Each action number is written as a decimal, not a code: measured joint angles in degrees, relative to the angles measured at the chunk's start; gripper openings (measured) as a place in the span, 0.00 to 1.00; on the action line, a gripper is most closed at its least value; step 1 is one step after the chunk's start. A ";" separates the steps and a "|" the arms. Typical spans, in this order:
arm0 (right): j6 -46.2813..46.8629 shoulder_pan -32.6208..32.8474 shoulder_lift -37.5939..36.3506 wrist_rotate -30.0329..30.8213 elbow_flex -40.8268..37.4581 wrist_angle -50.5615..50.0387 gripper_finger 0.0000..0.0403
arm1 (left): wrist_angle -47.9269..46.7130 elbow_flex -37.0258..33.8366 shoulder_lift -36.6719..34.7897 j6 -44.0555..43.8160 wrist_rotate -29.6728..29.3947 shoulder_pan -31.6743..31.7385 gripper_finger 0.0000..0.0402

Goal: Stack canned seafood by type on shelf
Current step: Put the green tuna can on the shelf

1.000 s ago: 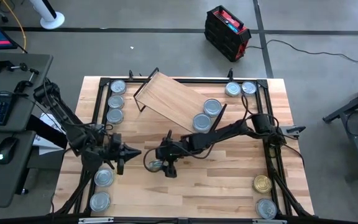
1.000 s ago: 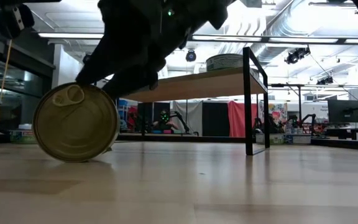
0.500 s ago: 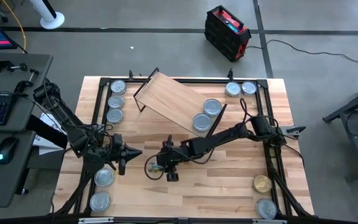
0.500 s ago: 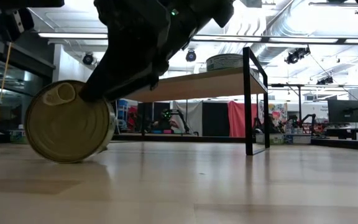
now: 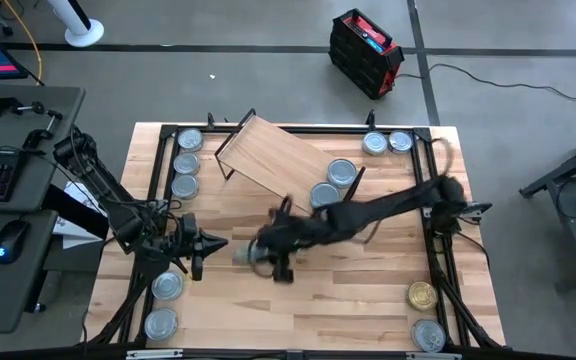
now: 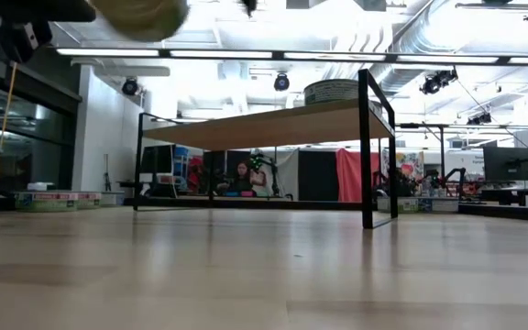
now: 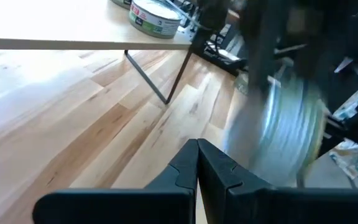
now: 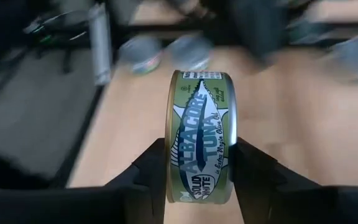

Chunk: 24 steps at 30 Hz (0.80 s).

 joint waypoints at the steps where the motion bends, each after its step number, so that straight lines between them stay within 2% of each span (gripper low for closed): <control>1: -0.66 -0.82 -1.87 2.79 0.26 -1.61 0.29 | -0.37 0.00 -0.02 -0.01 -0.02 0.00 0.00; 4: -0.29 -4.56 -7.97 10.37 0.39 -7.61 0.29 | -0.95 0.00 -0.01 0.00 -0.01 0.00 0.00; 7: 3.46 -9.55 -12.96 15.50 0.42 -16.08 0.29 | -0.98 0.00 0.00 -0.02 0.03 0.00 0.00; 10: 6.97 -15.20 -16.81 17.41 -1.89 -21.93 0.29 | -1.12 0.00 0.00 -0.04 0.10 0.00 0.00; 13: 11.19 -20.65 -21.21 17.28 -6.83 -23.62 0.29 | -1.11 0.00 -0.01 -0.19 0.14 0.00 0.00; 15: 13.95 -23.56 -24.63 15.71 -11.26 -22.20 0.29 | -1.09 0.00 0.00 -0.77 0.19 -0.16 0.00; 17: 16.56 -25.85 -28.12 12.56 -16.64 -16.40 0.29 | -1.09 0.00 -0.02 -1.81 0.25 -0.43 0.00; 21: 26.95 -31.37 -33.21 -0.83 -28.37 -0.26 0.29 | -1.13 0.00 -0.02 -2.20 0.29 -0.58 0.00; 24: 34.35 -36.04 -33.71 -8.91 -35.52 8.35 0.29 | -1.11 0.00 -0.02 -2.43 0.15 -0.36 0.00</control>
